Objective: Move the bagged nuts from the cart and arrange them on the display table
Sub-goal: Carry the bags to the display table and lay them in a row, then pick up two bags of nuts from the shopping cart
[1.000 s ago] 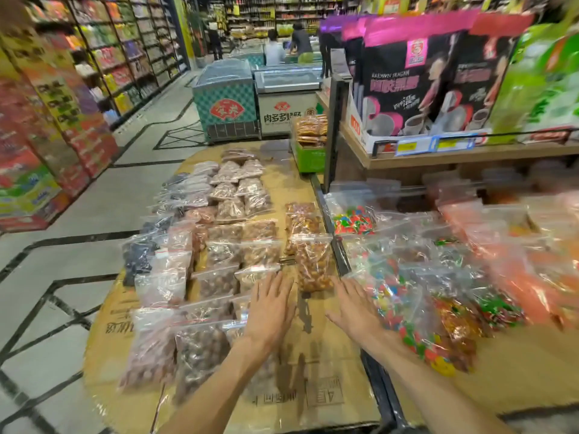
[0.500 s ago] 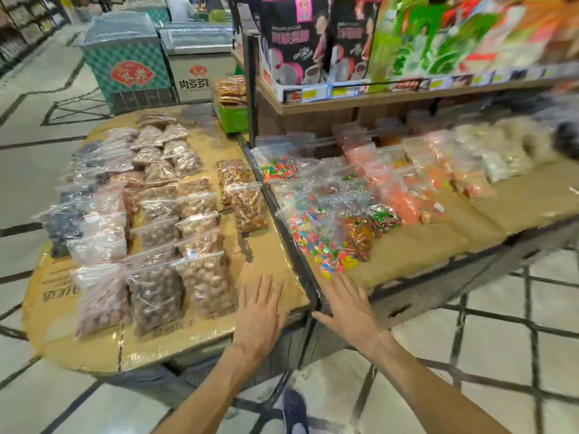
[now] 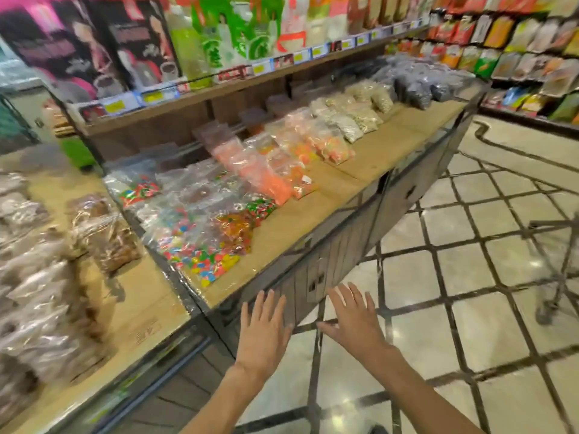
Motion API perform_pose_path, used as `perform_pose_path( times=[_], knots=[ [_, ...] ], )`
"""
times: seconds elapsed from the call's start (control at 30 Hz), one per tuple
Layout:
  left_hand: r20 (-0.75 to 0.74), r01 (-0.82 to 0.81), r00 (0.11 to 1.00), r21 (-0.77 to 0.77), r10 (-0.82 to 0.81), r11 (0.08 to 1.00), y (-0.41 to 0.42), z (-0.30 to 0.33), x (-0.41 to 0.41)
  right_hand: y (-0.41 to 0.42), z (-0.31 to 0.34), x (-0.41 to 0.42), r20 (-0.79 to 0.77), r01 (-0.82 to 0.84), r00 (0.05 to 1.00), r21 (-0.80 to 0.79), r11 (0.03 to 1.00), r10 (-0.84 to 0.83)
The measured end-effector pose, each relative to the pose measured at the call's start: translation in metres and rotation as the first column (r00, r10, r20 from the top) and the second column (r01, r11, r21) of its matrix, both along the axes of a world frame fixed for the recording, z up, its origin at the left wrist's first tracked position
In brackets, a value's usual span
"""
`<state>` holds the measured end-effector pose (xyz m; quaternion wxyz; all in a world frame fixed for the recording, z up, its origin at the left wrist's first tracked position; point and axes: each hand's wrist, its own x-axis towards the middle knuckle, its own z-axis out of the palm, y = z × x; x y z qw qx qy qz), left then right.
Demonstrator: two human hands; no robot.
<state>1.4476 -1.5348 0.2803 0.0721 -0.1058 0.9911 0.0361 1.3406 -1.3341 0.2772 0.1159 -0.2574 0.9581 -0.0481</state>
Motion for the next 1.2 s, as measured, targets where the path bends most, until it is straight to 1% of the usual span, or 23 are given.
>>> perform_pose_path(
  times=[0.07, 0.1, 0.17, 0.23, 0.3, 0.37, 0.43, 0.53, 0.63, 0.73, 0.87, 0.97, 1.03, 1.1, 1.2],
  knots=[
    [-0.063, 0.059, 0.996, -0.030, -0.061, 0.998, 0.044, -0.006, -0.037, 0.050, -0.009, -0.026, -0.011, 0.030, 0.999, -0.009, 1.000, -0.030],
    [-0.067, 0.075, 0.995, -0.022, -0.077, 0.997, 0.068, -0.006, -0.055, 0.076, -0.012, -0.039, -0.002, 0.042, 0.999, 0.001, 0.999, -0.042],
    [-0.030, 0.115, 0.993, 0.003, -0.115, 0.993, 0.116, -0.006, -0.088, 0.124, -0.003, -0.060, 0.073, 0.081, 0.994, 0.064, 0.995, -0.086],
    [0.020, 0.179, 0.983, 0.038, -0.180, 0.983, 0.165, -0.007, -0.121, 0.169, 0.006, -0.079, 0.112, 0.148, 0.982, 0.049, 0.988, -0.153],
    [0.000, 0.219, 0.976, 0.040, -0.219, 0.975, 0.210, -0.010, -0.154, 0.214, 0.014, -0.098, 0.082, 0.221, 0.971, 0.031, 0.975, -0.223],
    [-0.021, 0.274, 0.962, 0.074, -0.273, 0.959, 0.251, -0.015, -0.185, 0.256, 0.015, -0.115, 0.044, 0.281, 0.958, 0.030, 0.959, -0.282],
    [-0.017, 0.335, 0.942, 0.093, -0.335, 0.938, 0.288, -0.015, -0.215, 0.294, 0.013, -0.131, 0.054, 0.350, 0.934, 0.047, 0.935, -0.353],
    [-0.048, 0.432, 0.902, 0.096, -0.429, 0.897, 0.337, -0.013, -0.262, 0.348, 0.005, -0.156, 0.033, 0.444, 0.894, 0.079, 0.893, -0.447],
    [-0.024, 0.504, 0.863, 0.107, -0.504, 0.857, 0.380, -0.017, -0.310, 0.389, 0.005, -0.183, -0.003, 0.513, 0.858, 0.077, 0.855, -0.514],
    [-0.016, 0.583, 0.811, 0.109, -0.585, 0.805, 0.419, -0.025, -0.365, 0.424, 0.000, -0.218, 0.005, 0.590, 0.805, 0.092, 0.802, -0.593],
    [-0.011, 0.659, 0.748, 0.129, -0.664, 0.741, 0.468, -0.037, -0.454, 0.469, -0.002, -0.285, -0.017, 0.687, 0.726, 0.061, 0.724, -0.688],
    [-0.034, 0.714, 0.698, 0.119, -0.715, 0.690, 0.503, -0.043, -0.527, 0.500, -0.001, -0.341, 0.011, 0.753, 0.656, 0.055, 0.656, -0.755],
    [-0.018, 0.738, 0.670, 0.128, -0.742, 0.663, 0.524, -0.042, -0.574, 0.518, 0.000, -0.376, 0.013, 0.769, 0.636, 0.070, 0.635, -0.772],
    [-0.021, 0.779, 0.622, 0.122, -0.783, 0.616, 0.547, -0.040, -0.619, 0.534, 0.006, -0.411, 0.026, 0.803, 0.593, 0.055, 0.593, -0.805],
    [0.017, 0.828, 0.542, 0.160, -0.840, 0.537, 0.582, -0.033, -0.680, 0.561, 0.013, -0.459, 0.047, 0.850, 0.523, 0.039, 0.525, -0.851]
  ],
)
